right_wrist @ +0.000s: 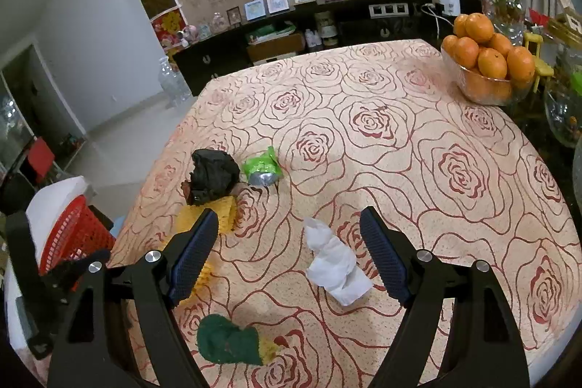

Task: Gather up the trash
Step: 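Grasp a yellow foam net with the left tool while the right tool grasps white tissue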

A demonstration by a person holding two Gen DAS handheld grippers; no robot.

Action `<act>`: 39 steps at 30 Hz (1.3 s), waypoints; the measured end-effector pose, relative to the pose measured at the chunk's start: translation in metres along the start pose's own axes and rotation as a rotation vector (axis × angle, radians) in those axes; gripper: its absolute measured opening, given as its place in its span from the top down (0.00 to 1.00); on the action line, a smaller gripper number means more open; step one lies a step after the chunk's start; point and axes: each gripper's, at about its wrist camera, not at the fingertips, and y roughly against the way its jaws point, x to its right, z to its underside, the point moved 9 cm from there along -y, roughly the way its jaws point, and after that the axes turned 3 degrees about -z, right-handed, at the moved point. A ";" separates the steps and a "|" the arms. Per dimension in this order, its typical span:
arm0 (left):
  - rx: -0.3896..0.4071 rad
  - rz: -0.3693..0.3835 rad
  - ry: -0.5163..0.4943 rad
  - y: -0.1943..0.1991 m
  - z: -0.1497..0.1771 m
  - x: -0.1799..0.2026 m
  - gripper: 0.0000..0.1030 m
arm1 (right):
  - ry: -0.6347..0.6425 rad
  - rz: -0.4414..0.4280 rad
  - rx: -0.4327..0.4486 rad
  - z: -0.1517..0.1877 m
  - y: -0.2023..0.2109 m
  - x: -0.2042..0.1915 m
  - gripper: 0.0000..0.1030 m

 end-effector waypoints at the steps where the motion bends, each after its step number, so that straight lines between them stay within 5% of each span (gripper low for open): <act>1: -0.004 0.008 -0.005 -0.003 0.001 0.004 0.19 | -0.005 0.001 -0.002 0.000 -0.001 0.001 0.25; 7: -0.035 0.064 -0.022 -0.025 0.005 0.023 0.19 | -0.024 0.009 -0.012 0.000 -0.003 0.009 0.25; 12: -0.033 0.111 -0.004 -0.032 0.007 0.030 0.37 | -0.028 0.015 -0.018 0.001 -0.005 0.011 0.25; 15: -0.021 0.139 -0.002 -0.031 0.006 0.032 0.50 | -0.025 0.017 -0.024 0.002 -0.007 0.011 0.25; 20: -0.011 0.205 -0.003 -0.026 0.007 0.043 0.86 | -0.025 0.017 -0.029 0.003 -0.007 0.011 0.25; 39: 0.116 0.103 0.014 0.017 -0.017 0.008 0.88 | -0.027 0.024 -0.131 0.025 -0.036 0.016 0.25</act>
